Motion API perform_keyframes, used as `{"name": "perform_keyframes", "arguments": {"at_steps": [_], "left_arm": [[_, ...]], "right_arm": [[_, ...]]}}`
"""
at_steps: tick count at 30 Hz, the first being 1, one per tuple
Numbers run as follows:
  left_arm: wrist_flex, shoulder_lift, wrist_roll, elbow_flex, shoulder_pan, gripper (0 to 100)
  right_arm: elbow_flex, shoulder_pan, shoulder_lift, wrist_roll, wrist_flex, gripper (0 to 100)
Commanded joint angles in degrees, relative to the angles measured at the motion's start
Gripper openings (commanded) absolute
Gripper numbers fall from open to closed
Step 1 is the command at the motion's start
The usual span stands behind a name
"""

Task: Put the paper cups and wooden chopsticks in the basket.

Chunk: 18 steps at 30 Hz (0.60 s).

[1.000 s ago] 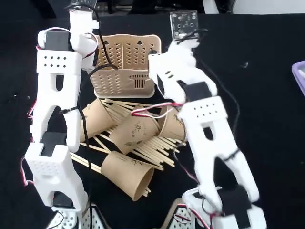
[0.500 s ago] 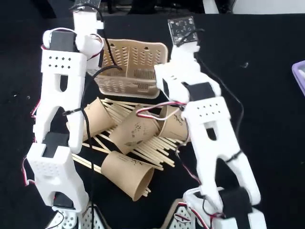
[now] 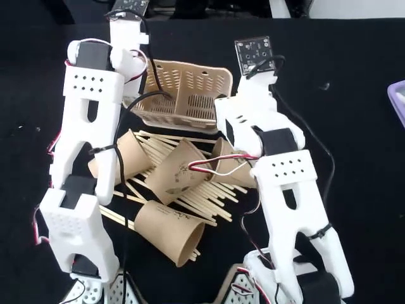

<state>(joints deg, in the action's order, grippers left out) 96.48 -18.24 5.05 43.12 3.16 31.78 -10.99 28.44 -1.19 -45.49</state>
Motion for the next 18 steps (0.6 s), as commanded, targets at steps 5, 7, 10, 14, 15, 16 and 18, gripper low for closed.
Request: {"name": "perform_keyframes", "arguments": {"at_steps": [5, 7, 10, 14, 15, 16, 18], "left_arm": [[-3.3, 0.5, 0.6, 0.8, -1.3, 22], [-5.4, 0.8, 0.6, 0.8, -2.2, 22], [-6.9, 0.9, 0.6, 2.9, -3.6, 22], [-5.9, 0.8, 0.6, 8.3, -3.4, 22], [-5.9, 0.8, 0.6, 9.4, -3.1, 22], [-5.9, 0.8, 0.6, 10.5, -3.0, 22], [-5.9, 0.8, 0.6, 13.3, -2.4, 22]], "right_arm": [[-1.5, 0.9, 2.3, 0.3, 2.0, 18.3], [-3.2, 0.9, 2.3, 0.4, 2.0, 24.2], [-7.2, 1.0, 2.3, 0.6, 2.0, 24.6], [-11.4, 0.4, 2.3, 0.6, 1.9, 24.0], [-12.1, -0.2, 2.3, 0.6, 1.8, 24.0], [-12.7, -0.5, 2.3, 0.6, 1.6, 24.0], [-13.5, -0.7, 2.3, 0.6, 1.5, 24.0]]}}
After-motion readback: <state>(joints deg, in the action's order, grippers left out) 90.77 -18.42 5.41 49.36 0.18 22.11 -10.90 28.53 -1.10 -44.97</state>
